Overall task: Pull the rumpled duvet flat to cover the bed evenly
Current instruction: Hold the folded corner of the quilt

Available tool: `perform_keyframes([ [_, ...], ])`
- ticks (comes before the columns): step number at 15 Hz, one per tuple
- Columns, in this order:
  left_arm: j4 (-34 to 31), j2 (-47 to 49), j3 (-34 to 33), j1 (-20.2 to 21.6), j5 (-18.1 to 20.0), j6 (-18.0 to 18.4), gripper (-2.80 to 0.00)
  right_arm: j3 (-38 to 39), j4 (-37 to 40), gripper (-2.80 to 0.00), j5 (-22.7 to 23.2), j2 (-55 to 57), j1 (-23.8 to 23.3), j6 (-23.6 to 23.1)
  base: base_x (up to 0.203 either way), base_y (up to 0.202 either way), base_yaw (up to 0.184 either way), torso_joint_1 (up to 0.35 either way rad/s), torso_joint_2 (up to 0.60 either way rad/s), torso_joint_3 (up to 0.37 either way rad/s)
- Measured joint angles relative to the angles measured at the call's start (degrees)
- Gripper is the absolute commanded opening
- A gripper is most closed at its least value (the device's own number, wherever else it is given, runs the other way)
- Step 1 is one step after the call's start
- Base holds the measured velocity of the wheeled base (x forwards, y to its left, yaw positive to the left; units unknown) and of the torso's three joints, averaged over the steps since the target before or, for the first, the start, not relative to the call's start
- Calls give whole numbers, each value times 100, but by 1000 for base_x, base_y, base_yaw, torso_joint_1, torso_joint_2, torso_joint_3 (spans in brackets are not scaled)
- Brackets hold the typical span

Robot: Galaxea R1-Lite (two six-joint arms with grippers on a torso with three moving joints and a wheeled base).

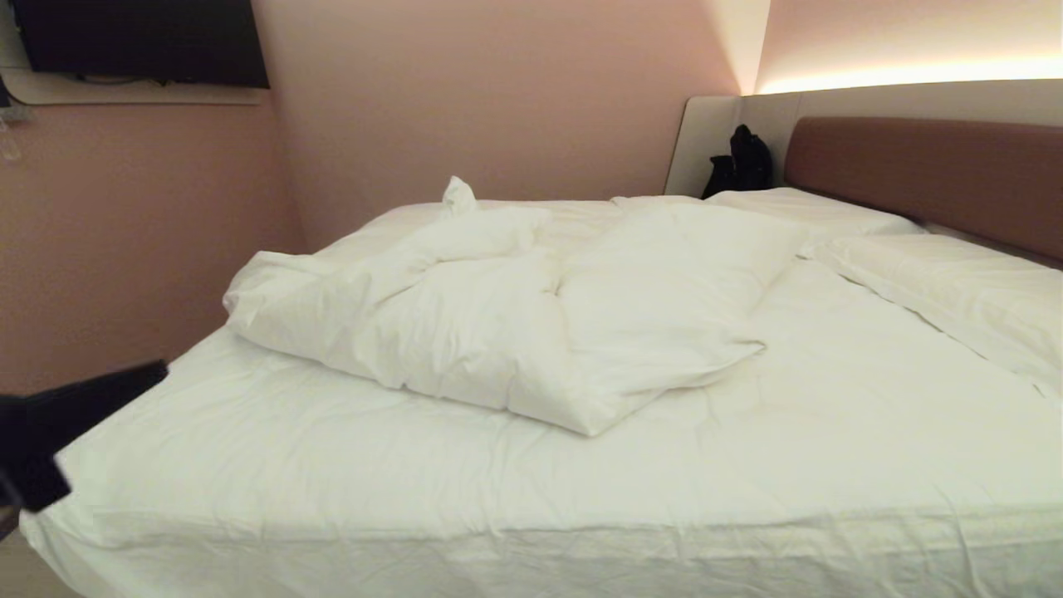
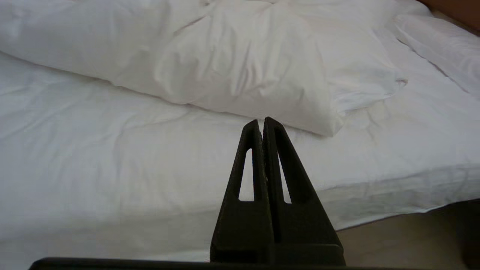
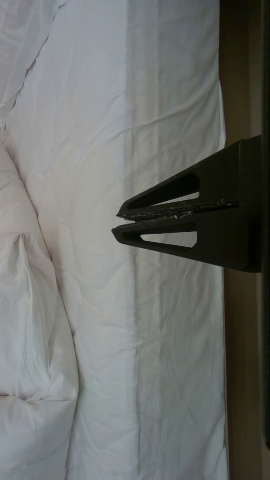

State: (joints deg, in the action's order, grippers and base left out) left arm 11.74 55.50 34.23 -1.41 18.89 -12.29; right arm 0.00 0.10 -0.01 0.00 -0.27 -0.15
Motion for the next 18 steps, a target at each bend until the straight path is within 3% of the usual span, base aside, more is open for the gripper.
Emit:
perform_keyframes([
  [7, 1291, 2979, 1267, -649, 330, -248, -280, 0, 0, -280, 1, 0, -2, -1, 0, 0, 0, 0, 0, 0],
  [13, 1553, 4790, 2319, -1277, 339, -201, -280, 0, 0, -280, 1, 0, 0, -2, 0, 0, 0, 0, 0, 0],
  [18, 1596, 5590, 2932, -1526, 285, -195, -280, 0, -1, -280, 0, 0, 0, -1, 0, 0, 0, 0, 0, 0],
])
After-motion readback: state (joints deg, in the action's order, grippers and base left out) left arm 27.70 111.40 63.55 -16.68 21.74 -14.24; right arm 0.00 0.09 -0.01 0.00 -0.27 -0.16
